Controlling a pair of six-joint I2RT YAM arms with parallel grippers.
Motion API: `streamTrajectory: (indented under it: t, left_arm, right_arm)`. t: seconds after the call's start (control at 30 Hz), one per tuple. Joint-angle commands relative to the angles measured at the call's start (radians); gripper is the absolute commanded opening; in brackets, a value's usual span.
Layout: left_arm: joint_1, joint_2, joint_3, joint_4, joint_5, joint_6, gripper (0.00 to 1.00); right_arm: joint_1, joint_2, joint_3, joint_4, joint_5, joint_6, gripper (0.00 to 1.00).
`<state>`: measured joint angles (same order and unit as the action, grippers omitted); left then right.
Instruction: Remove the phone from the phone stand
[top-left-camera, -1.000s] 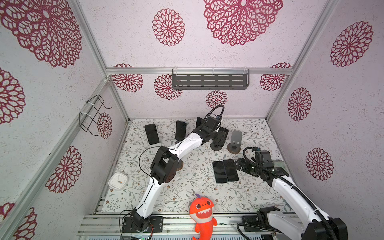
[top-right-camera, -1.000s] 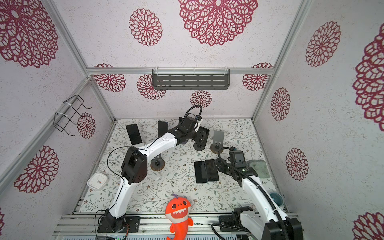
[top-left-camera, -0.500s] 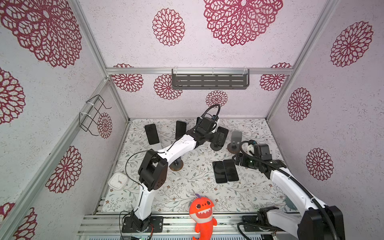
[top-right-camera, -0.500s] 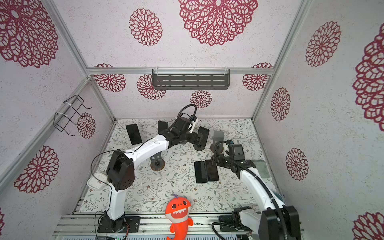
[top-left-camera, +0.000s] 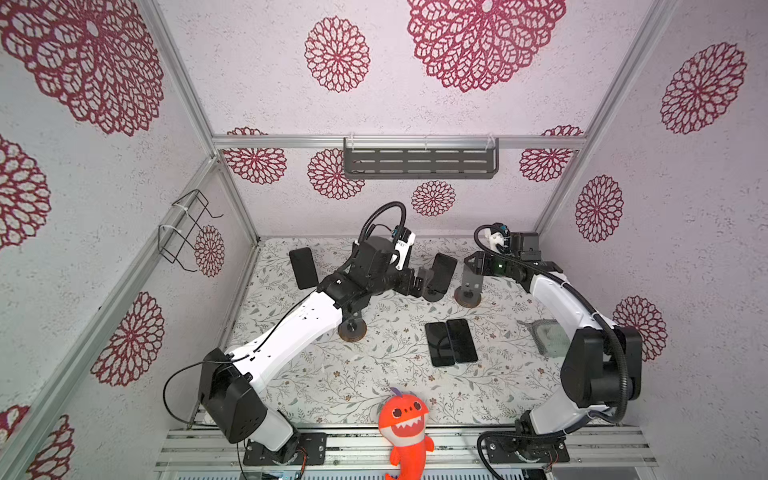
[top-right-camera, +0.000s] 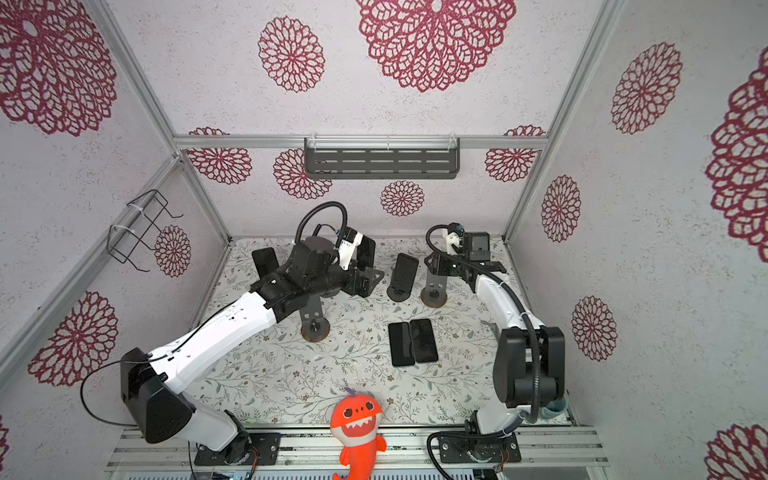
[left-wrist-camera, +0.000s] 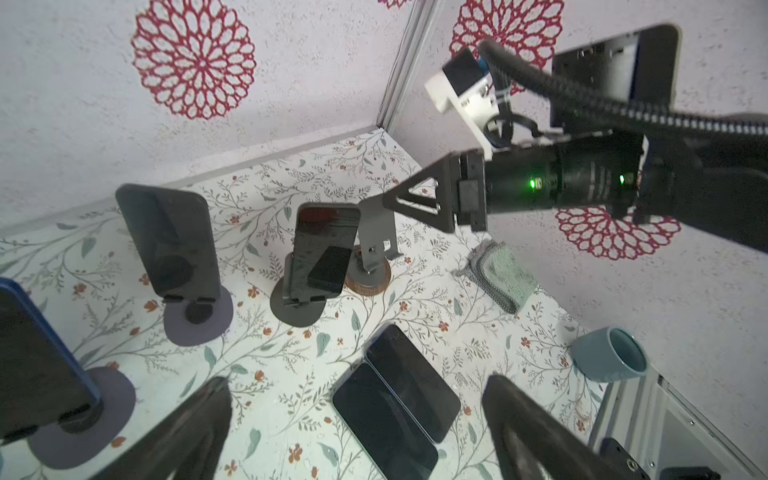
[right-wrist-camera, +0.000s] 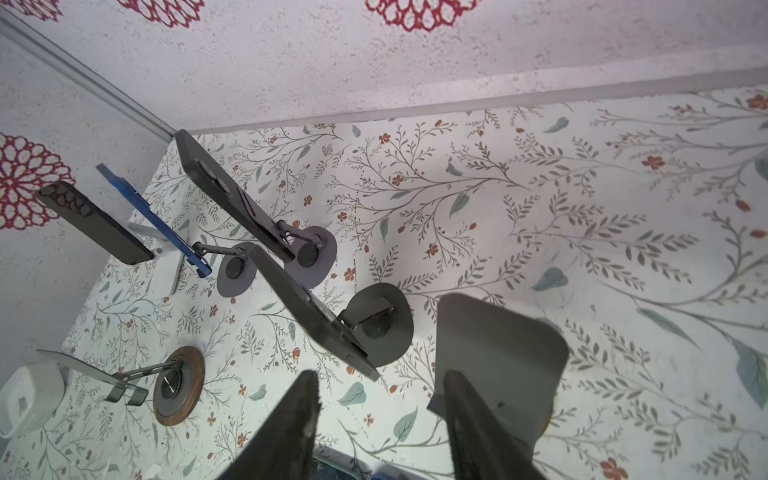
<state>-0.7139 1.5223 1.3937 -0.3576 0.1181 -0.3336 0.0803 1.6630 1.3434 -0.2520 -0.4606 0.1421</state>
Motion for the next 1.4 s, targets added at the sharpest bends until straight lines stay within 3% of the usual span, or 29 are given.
streamTrajectory:
  t: [0.0,0.17,0.57,1.07,1.37]
  left_arm:
    - [0.014,-0.033,-0.047,0.025,0.056,-0.031,0.98]
    - [0.02,-0.038,-0.064,0.04,0.069,-0.039,0.98]
    - [0.021,0.01,-0.065,0.08,0.081,-0.054,0.98]
    - [0.019,0.028,-0.046,0.048,0.099,-0.061,0.98]
    - [0.019,0.013,-0.037,0.019,0.051,-0.047,0.98]
  right_arm:
    - [0.0,0.02,0.064,-0.015,-0.105,-0.044,0.71]
    - [0.008,0.061,0.081,-0.005,-0.15,-0.051,0.76]
    - [0.042,0.14,0.106,0.038,-0.174,-0.096,0.63]
    - [0.064,0.16,0.118,0.058,-0.15,-0.062,0.32]
    - [0.072,0.118,0.103,0.023,-0.124,-0.066,0.22]
